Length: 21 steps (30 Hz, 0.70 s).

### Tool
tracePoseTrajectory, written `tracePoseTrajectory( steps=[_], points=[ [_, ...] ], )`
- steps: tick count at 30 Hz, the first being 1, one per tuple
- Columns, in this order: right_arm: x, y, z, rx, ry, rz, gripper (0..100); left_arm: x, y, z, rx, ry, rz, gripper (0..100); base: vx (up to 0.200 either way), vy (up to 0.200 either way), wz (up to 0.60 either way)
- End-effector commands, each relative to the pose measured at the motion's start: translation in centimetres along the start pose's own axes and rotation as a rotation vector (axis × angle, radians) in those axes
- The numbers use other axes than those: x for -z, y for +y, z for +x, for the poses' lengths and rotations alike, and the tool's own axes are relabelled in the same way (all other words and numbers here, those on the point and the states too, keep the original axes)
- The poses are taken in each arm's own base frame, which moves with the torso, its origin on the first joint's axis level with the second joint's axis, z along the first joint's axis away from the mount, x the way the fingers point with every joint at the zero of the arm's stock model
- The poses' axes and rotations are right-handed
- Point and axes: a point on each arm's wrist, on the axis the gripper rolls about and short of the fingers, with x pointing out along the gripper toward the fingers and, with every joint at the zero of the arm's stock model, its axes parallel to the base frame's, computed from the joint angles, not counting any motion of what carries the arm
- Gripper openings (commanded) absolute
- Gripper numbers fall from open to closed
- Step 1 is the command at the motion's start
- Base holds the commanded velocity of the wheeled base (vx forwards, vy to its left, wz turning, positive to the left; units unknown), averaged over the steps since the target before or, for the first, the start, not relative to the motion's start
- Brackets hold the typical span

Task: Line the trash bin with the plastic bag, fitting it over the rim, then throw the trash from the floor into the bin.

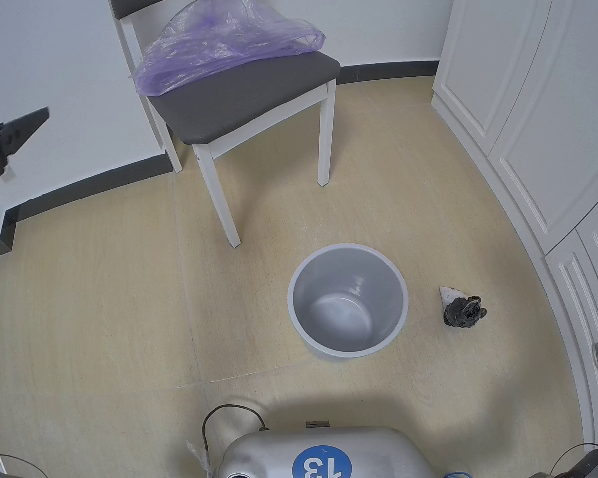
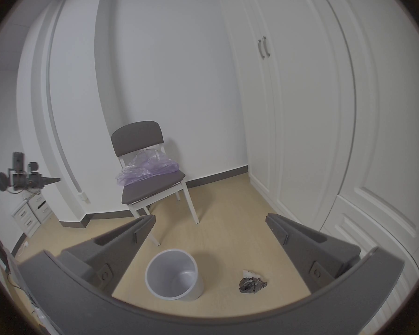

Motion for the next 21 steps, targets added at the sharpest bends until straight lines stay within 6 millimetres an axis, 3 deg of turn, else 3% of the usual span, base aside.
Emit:
tracePoseTrajectory(
  steps=[1,6,12,13,21],
  points=[
    [1.8,1.1,5.4,-0.082,0.137,0.019,100,4.8,1.8,20.5,-0.075,0.166,0.111,100,0.0,0.0,0.0],
    [2.3,1.0,5.4,-0.081,0.149,0.02,100,5.8,2.2,24.8,-0.111,0.145,0.152,100,0.0,0.0,0.0],
    [2.2,1.0,5.3,-0.082,0.136,0.025,100,6.2,3.6,28.2,-0.145,0.084,0.15,100,0.0,0.0,0.0],
    [2.3,1.0,5.4,-0.082,0.137,0.025,100,7.3,3.8,28.9,-0.147,0.103,0.143,100,0.0,0.0,0.0],
    [2.2,1.0,5.4,-0.083,0.136,0.027,100,6.7,3.8,29.1,-0.156,0.017,0.101,100,0.0,0.0,0.0]
  ],
)
